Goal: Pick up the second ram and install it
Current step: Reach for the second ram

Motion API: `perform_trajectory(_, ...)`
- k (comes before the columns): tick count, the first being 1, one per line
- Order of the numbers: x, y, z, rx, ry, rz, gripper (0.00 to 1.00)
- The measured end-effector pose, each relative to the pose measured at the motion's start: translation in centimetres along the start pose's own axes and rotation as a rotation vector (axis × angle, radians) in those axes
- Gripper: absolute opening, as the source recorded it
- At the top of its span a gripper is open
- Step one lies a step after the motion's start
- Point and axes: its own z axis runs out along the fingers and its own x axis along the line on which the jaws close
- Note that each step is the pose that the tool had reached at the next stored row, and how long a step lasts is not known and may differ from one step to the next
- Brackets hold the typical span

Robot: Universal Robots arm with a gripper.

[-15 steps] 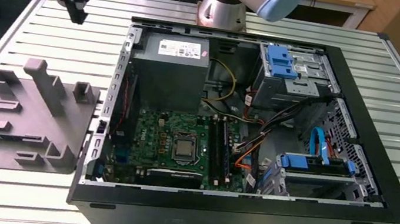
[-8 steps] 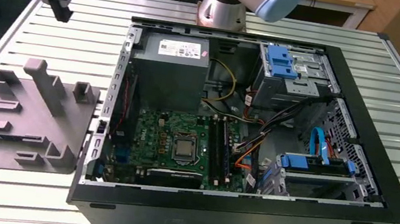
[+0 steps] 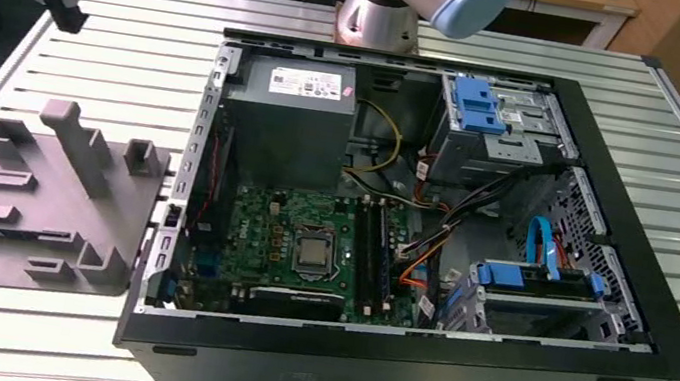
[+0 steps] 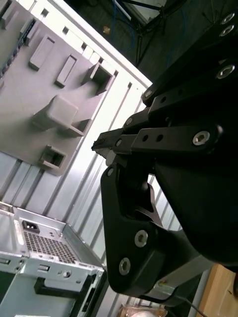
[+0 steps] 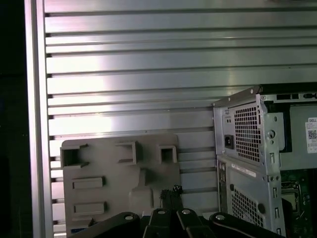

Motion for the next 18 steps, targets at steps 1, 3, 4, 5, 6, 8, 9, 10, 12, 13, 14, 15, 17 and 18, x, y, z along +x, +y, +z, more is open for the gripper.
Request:
perform_trajectory(1, 0.38, -0.03, -0.01, -0.0001, -0.0002, 0.000, 0.10)
perform_trajectory(3, 1.14, -0.09, -0.04, -0.0001, -0.0004, 0.000, 0.10)
perform_trajectory(4, 1.54, -0.12, -0.06, -0.0001, -0.0004, 0.000, 0.10)
perform_trajectory(5, 1.92, -0.14, -0.08, 0.0000, -0.0003, 0.000, 0.10)
perform_trajectory(6, 2.32, -0.17, -0.08, -0.0001, -0.0004, 0.000, 0.10)
perform_trajectory(8, 3.02, -0.23, -0.10, -0.0001, -0.0005, 0.000, 0.10)
perform_trajectory(9, 3.32, -0.25, -0.11, -0.0001, -0.0004, 0.000, 0.10)
perform_trajectory(10, 3.61, -0.27, -0.12, 0.0000, -0.0004, 0.000, 0.10)
perform_trajectory(12, 4.16, -0.31, -0.11, -0.0001, -0.0005, 0.000, 0.10)
perform_trajectory(13, 4.44, -0.34, -0.10, -0.0001, -0.0005, 0.000, 0.10)
perform_trajectory(14, 4.65, -0.36, -0.09, -0.0001, -0.0005, 0.000, 0.10)
perform_trajectory(15, 4.83, -0.37, -0.07, -0.0001, -0.0005, 0.000, 0.10)
perform_trajectory(17, 5.11, -0.40, 0.01, -0.0001, -0.0005, 0.000, 0.10)
perform_trajectory(18, 5.24, -0.41, 0.06, 0.0000, -0.0005, 0.000, 0.10)
